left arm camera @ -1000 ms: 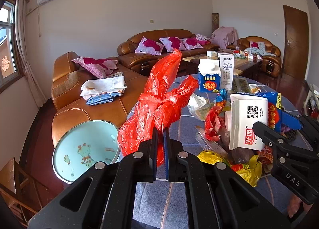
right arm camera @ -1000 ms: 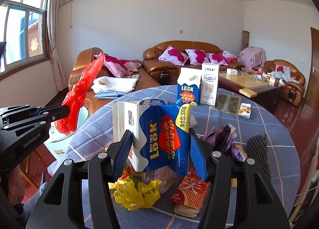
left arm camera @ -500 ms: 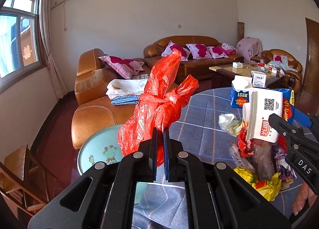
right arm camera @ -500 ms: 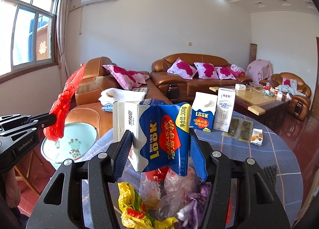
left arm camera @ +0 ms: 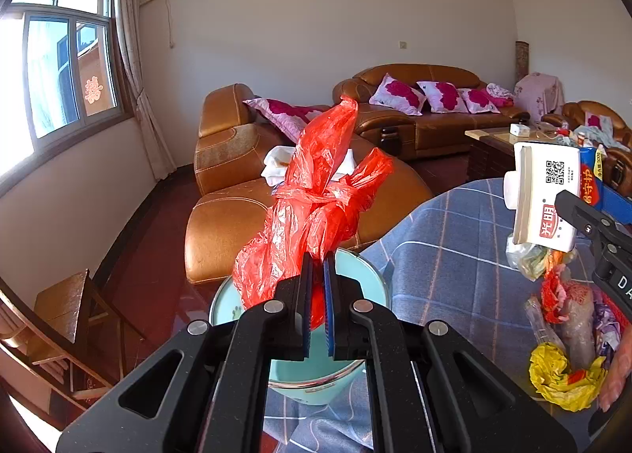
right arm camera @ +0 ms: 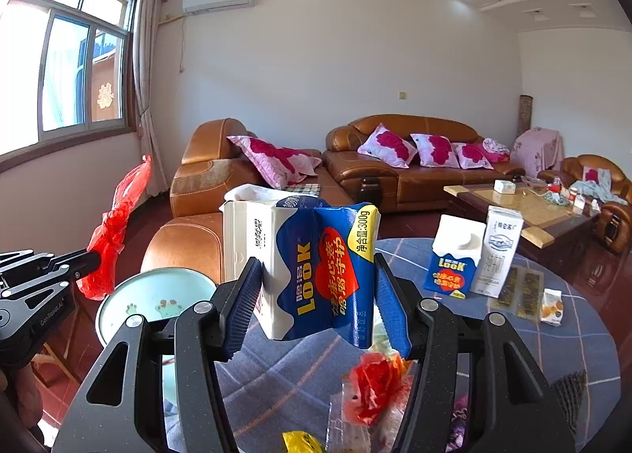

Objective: Collect trash
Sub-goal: 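Carry the red bag and LOOK carton over the light-blue bin and open both tools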

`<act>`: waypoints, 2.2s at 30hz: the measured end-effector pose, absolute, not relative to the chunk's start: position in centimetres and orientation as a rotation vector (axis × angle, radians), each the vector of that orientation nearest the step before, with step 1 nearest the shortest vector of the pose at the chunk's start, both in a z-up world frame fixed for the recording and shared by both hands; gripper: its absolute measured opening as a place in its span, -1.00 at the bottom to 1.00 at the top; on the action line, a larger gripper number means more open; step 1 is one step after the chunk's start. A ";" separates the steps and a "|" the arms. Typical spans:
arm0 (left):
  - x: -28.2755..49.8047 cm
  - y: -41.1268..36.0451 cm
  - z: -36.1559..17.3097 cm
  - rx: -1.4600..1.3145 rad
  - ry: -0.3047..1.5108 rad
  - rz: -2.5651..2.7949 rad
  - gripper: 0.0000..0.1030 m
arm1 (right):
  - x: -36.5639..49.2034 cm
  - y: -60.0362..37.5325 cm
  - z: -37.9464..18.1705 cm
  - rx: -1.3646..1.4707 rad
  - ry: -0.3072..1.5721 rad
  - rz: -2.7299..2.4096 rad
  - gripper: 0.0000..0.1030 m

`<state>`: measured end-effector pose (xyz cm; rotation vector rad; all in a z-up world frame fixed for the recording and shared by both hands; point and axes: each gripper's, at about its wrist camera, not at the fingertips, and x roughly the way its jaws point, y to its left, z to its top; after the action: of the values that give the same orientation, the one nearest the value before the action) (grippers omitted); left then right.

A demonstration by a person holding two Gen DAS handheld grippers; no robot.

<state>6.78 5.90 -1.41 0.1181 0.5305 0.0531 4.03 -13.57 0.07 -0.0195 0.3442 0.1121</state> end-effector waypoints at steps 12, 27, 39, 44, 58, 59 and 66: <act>9.1 9.2 -2.5 0.124 0.570 0.165 -0.90 | 8.7 -10.2 -2.2 -0.034 0.371 0.180 0.09; 9.9 10.9 -2.3 0.139 0.557 0.228 -0.90 | 12.5 -5.7 -4.2 -0.105 0.427 0.257 0.09; 10.4 10.8 -3.0 0.158 0.565 0.237 -0.90 | 13.0 -3.9 -5.4 -0.170 0.431 0.337 0.09; 10.7 10.8 -3.3 0.164 0.587 0.251 -0.90 | 12.8 -3.6 -5.6 -0.196 0.431 0.352 0.09; 11.6 11.3 -3.9 0.170 0.630 0.256 -0.86 | 12.8 -3.2 -5.6 -0.204 0.433 0.336 -0.33; 11.6 11.2 -3.9 0.174 0.631 0.252 -0.83 | 12.8 -3.3 -5.6 -0.201 0.433 0.336 -0.33; 12.1 11.2 -4.7 0.154 0.671 0.210 -0.36 | 12.3 -3.4 -5.4 -0.200 0.405 0.315 0.00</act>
<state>12.14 11.23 -4.73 0.1543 0.6715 0.2095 12.30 -3.37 -5.45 -0.2003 0.4045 0.3154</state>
